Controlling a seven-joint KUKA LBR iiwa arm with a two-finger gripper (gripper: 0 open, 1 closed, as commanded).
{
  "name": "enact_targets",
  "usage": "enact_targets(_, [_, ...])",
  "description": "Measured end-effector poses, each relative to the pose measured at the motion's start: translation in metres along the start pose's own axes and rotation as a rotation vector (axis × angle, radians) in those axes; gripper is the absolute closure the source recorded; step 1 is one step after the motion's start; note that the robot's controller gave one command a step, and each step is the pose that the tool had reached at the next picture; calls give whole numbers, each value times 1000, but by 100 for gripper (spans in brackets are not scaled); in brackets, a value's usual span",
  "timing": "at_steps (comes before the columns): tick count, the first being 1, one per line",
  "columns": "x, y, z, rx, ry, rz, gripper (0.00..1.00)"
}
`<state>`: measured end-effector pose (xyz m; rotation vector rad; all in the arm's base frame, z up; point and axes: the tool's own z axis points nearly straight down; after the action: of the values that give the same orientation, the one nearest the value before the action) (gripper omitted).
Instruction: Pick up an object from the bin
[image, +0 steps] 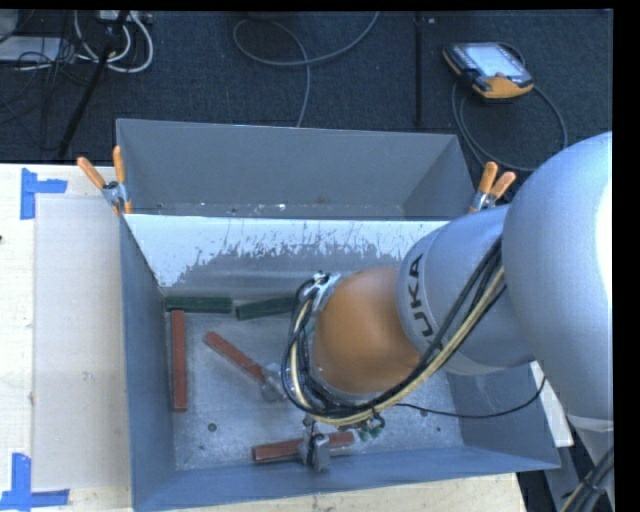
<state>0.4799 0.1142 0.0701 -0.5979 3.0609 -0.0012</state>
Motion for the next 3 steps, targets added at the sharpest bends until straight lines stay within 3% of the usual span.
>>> enact_targets(1, [2, 6, -5, -6, 4, -315, 0])
enact_targets(2, [-15, 25, -5, -9, 19, -333, 0])
enact_targets(3, [-6, 32, -1, -7, 25, -131, 100])
